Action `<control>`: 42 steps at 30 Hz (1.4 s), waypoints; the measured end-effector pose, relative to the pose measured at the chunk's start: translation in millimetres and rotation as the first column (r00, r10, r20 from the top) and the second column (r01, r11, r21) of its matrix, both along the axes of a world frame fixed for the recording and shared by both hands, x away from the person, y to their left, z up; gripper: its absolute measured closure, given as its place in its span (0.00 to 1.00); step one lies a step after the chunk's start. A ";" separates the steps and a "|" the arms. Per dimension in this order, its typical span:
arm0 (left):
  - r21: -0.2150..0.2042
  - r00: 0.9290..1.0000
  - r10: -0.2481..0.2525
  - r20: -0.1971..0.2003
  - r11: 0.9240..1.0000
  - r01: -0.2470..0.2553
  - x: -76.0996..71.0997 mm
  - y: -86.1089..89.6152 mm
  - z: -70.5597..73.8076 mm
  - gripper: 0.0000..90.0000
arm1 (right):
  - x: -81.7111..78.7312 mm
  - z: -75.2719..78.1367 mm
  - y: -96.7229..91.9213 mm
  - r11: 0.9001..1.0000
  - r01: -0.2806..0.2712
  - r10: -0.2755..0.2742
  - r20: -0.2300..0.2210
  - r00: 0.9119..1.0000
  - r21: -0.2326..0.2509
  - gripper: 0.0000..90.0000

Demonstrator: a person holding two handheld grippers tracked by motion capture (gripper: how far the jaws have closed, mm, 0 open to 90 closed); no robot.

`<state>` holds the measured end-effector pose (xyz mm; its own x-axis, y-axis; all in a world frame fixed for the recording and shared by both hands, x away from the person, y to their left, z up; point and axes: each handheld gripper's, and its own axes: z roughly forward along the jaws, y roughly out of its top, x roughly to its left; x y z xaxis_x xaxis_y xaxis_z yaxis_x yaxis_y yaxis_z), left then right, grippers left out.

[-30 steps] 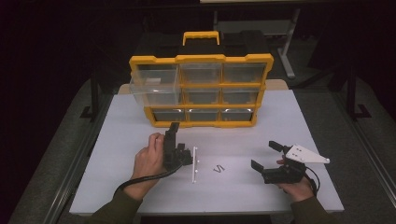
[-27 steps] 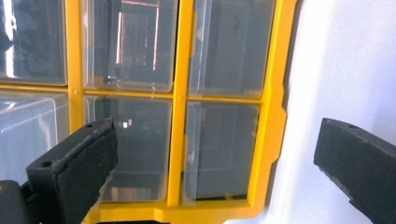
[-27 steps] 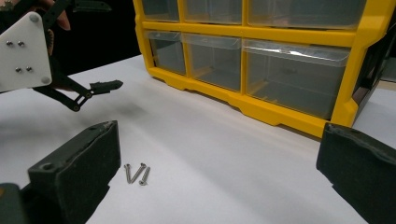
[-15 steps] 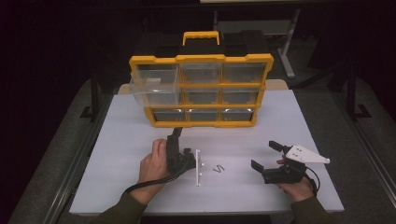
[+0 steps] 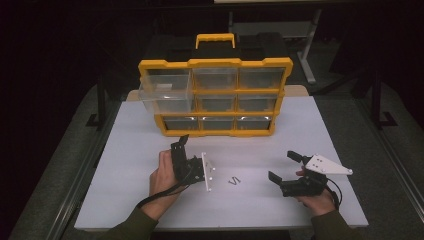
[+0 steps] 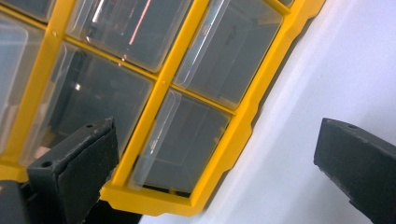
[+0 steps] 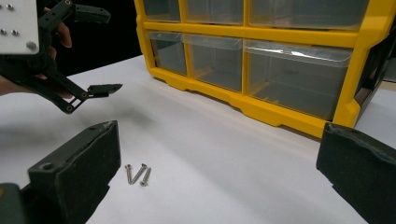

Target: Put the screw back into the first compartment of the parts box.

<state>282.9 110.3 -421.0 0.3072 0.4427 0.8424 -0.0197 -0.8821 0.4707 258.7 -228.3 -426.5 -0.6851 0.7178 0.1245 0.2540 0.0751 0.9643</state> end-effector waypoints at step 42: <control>-0.584 0.968 -0.051 -0.246 0.805 -0.106 16.2 27.1 11.5 0.00 | 0.5 -0.4 1.2 1.000 -0.006 0.006 -0.005 1.000 -0.002 0.00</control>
<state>299.1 137.5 -409.4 0.4419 0.8390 0.3176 0.1817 -0.4304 0.8842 259.3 -227.1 -426.9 -0.6884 0.7142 0.1264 0.2584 0.0786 0.9628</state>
